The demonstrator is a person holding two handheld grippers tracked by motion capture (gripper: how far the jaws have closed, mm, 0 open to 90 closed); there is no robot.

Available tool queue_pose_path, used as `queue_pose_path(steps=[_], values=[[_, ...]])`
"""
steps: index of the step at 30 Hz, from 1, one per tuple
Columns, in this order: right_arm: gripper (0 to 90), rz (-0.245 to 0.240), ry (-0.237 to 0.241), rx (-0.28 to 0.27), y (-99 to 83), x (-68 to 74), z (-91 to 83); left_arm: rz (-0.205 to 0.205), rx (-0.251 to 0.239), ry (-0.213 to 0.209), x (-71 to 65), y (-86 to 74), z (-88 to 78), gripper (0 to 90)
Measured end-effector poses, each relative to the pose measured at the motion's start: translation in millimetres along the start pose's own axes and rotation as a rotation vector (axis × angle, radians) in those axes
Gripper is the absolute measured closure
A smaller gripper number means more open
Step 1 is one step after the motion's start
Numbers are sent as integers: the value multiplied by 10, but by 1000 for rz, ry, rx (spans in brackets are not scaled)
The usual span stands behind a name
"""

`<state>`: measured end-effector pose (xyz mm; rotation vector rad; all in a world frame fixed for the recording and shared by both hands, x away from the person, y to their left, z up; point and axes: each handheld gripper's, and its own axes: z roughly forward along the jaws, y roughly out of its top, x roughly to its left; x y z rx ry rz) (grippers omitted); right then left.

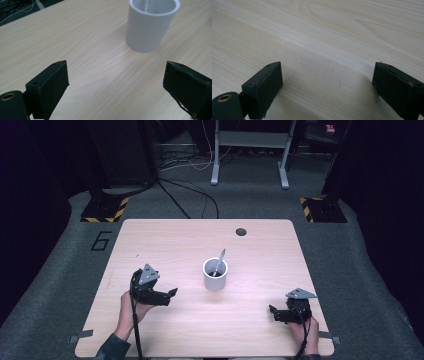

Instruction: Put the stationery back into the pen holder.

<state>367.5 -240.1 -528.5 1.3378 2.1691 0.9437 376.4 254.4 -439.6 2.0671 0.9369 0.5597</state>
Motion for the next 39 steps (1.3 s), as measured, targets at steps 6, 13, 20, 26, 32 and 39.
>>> queue_pose_path(steps=[6, 13, 20, 26, 32, 39], values=[[90, -5, 0, -2, 1, -5, 2, -56, 53, 39, 66, -339, -70, 37], [89, -4, 0, -1, 1, -3, 1, -135, 111, 65, 153, -699, -90, 15], [89, -5, -2, 0, 1, -3, -1, -187, 168, 121, 251, -990, -52, 3], [89, -2, -1, 1, 1, -2, 0, -244, 141, 166, 349, -1162, -2, 0], [89, 1, 0, 1, 0, 0, 0, -241, 128, 178, 353, -1184, 5, 0], [90, -4, -1, -1, -1, -5, 0, -229, 129, 169, 350, -1180, 4, 0]])
